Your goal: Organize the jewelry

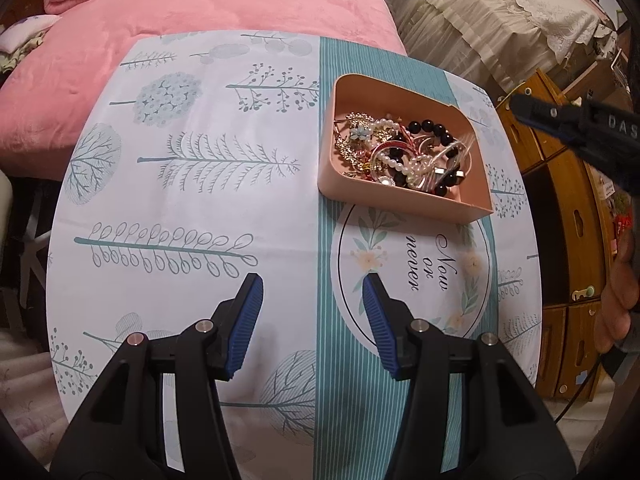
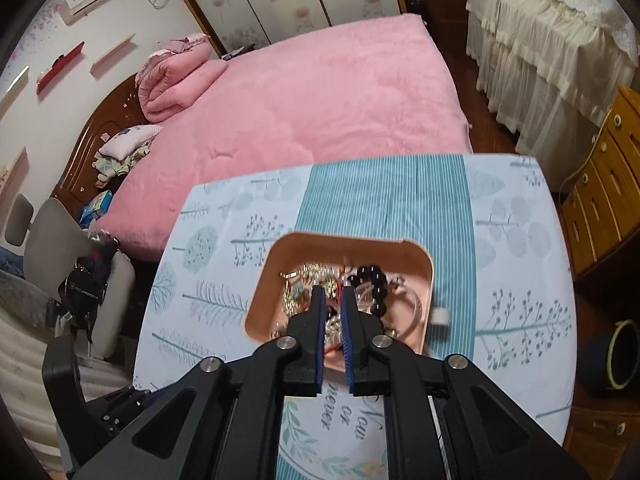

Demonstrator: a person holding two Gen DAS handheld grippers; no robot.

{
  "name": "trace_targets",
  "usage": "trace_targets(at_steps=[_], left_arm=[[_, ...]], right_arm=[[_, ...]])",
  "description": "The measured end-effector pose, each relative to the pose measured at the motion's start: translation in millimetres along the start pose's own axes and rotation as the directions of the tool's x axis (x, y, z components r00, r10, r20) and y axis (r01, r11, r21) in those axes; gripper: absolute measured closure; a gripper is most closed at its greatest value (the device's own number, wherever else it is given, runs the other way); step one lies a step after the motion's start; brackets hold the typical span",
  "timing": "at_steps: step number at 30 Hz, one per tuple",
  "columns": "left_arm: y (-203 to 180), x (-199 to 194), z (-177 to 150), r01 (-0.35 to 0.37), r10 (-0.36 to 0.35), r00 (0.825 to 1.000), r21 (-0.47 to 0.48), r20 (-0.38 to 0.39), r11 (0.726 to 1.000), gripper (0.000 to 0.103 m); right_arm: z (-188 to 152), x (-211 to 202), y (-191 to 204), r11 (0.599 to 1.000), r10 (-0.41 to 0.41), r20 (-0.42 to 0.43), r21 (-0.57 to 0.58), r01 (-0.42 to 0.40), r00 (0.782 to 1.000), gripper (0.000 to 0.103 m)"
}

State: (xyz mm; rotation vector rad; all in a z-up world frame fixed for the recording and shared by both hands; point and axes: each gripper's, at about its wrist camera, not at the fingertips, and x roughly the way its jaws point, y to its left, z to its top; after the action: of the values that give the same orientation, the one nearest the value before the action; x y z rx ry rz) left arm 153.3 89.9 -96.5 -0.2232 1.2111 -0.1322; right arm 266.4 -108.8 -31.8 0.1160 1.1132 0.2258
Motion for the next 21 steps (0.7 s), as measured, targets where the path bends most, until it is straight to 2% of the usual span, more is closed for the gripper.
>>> trace_targets(at_steps=[3,6,17,21], left_arm=[[-0.1,-2.5,-0.9,-0.022,0.023,1.0,-0.011,0.006,1.0,0.044],[-2.0,-7.3,-3.1,-0.022,0.022,0.999,-0.013,0.024,1.0,0.044],[-26.1,-25.2,-29.5,-0.032,0.032,0.999,0.017,0.039,0.999,0.039],[-33.1,-37.3,-45.9,-0.045,0.044,0.998,0.026,0.047,0.999,0.039]], right_arm=[[-8.4,-1.7,-0.6,1.0,-0.003,-0.001,0.0,0.003,1.0,0.08],[-21.8,-11.7,-2.4,1.0,0.001,0.007,0.002,-0.001,1.0,0.074],[-100.1,-43.1,-5.1,0.999,-0.027,-0.03,0.022,0.028,0.999,0.074],[-137.0,-60.0,-8.4,0.998,-0.037,-0.053,0.045,0.04,0.998,0.068]])
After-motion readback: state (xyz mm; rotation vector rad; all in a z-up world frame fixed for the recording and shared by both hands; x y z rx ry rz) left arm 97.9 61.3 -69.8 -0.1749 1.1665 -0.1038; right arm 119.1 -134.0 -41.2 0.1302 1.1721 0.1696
